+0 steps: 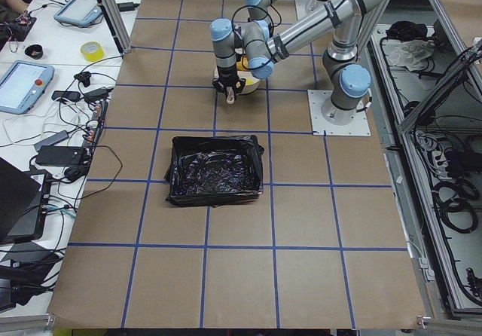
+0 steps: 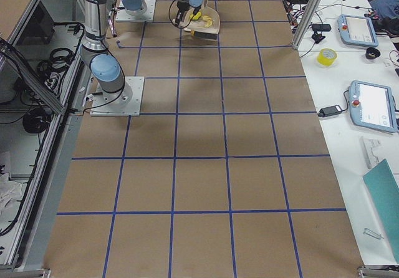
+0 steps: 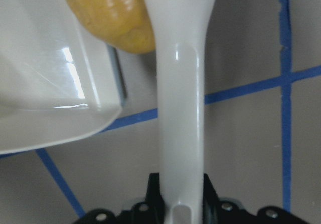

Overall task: Sweep and dump trash into bin
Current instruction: 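Sweep the yellow toy into the dustpan with the right gripper's brush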

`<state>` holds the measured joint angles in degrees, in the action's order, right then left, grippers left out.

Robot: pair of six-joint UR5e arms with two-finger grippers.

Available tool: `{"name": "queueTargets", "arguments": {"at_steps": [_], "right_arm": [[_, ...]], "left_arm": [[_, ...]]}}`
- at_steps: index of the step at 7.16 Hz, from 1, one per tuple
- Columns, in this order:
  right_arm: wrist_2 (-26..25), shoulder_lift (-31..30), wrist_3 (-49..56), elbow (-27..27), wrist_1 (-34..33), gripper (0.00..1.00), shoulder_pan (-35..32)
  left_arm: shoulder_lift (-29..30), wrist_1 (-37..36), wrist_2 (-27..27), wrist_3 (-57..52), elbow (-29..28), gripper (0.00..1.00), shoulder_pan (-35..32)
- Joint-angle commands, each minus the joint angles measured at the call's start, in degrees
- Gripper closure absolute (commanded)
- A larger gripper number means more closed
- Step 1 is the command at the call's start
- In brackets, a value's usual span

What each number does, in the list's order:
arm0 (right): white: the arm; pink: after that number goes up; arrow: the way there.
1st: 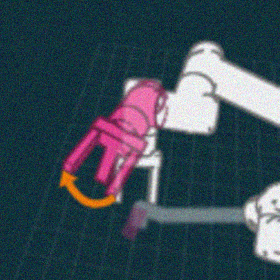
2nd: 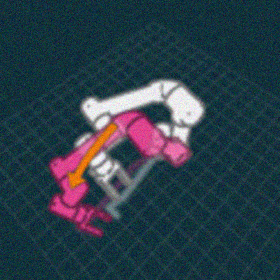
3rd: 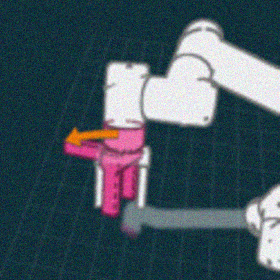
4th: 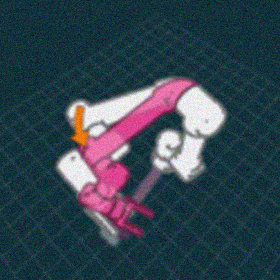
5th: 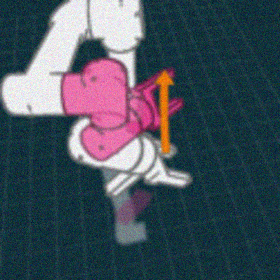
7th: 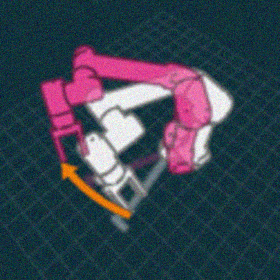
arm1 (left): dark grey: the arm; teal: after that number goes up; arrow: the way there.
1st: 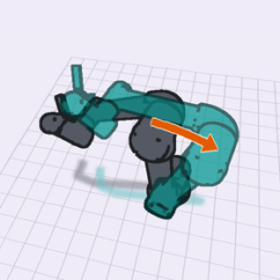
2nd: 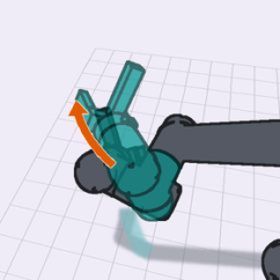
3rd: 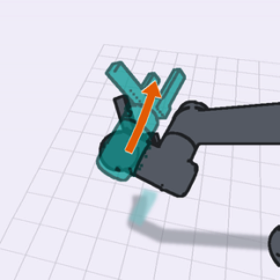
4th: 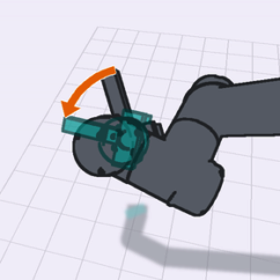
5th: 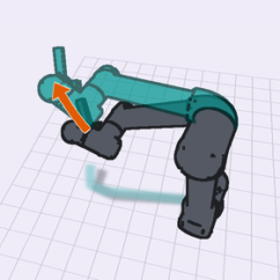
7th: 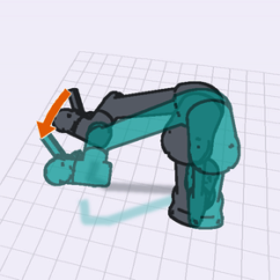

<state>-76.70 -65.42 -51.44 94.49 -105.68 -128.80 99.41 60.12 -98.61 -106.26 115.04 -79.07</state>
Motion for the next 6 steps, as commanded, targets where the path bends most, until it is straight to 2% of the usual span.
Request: {"name": "queueTargets", "arguments": {"at_steps": [1, 2, 4, 6], "right_arm": [[2.0, 5.4, 0.0, -8.9, 0.3, 1.0, -0.9], [2.9, 5.6, 0.6, -9.5, 0.5, 1.0, -0.9], [1.1, 5.4, 2.0, -9.1, 1.1, 1.0, -0.9], [-4.4, 3.5, 3.6, -9.2, 5.6, 1.0, -0.8]], "left_arm": [[0.0, 0.0, 0.0, 0.0, -0.1, 0.99, 0.0], [0.0, 0.0, 0.0, 0.1, -0.1, 0.99, 0.1], [0.1, 0.0, 0.0, 0.1, -0.1, 0.99, 0.1], [0.1, 0.0, 0.0, 0.2, -0.1, 0.99, 0.0]]}}
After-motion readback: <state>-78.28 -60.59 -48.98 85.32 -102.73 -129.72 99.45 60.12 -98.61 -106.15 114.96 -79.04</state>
